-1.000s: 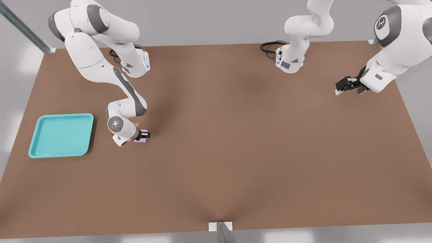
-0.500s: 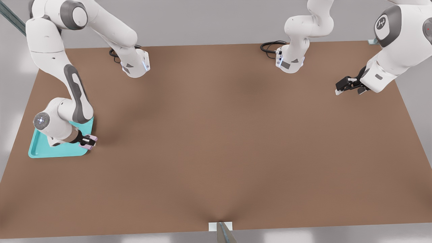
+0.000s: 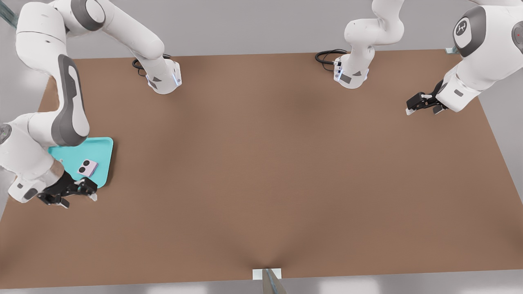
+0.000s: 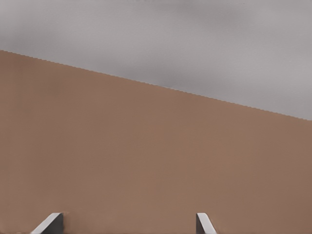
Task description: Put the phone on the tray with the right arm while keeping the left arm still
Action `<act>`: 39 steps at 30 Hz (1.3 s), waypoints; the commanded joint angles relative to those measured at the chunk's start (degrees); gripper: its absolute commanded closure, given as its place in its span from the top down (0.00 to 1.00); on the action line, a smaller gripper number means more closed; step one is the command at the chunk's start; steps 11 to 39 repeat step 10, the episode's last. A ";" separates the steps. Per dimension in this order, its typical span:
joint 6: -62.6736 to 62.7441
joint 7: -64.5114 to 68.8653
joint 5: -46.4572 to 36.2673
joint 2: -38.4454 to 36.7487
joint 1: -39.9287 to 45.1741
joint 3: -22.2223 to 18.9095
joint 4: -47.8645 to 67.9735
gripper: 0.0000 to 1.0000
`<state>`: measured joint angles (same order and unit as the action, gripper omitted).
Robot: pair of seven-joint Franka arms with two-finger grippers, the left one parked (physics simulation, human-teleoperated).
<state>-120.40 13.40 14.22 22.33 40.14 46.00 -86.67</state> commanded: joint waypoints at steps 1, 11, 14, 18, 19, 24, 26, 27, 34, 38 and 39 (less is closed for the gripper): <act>17.91 -11.56 2.84 -4.65 -6.72 -0.45 1.24 1.00; 27.41 -14.02 -13.87 -21.36 -54.46 -54.52 -3.95 1.00; 27.41 -14.02 -13.87 -21.36 -54.46 -54.52 -3.95 1.00; 27.41 -14.02 -13.87 -21.36 -54.46 -54.52 -3.95 1.00; 27.41 -14.02 -13.87 -21.36 -54.46 -54.52 -3.95 1.00; 27.41 -14.02 -13.87 -21.36 -54.46 -54.52 -3.95 1.00; 27.41 -14.02 -13.87 -21.36 -54.46 -54.52 -3.95 1.00; 27.41 -14.02 -13.87 -21.36 -54.46 -54.52 -3.95 1.00; 27.41 -14.02 -13.87 -21.36 -54.46 -54.52 -3.95 1.00; 27.41 -14.02 -13.87 -21.36 -54.46 -54.52 -3.95 1.00; 27.41 -14.02 -13.87 -21.36 -54.46 -54.52 -3.95 1.00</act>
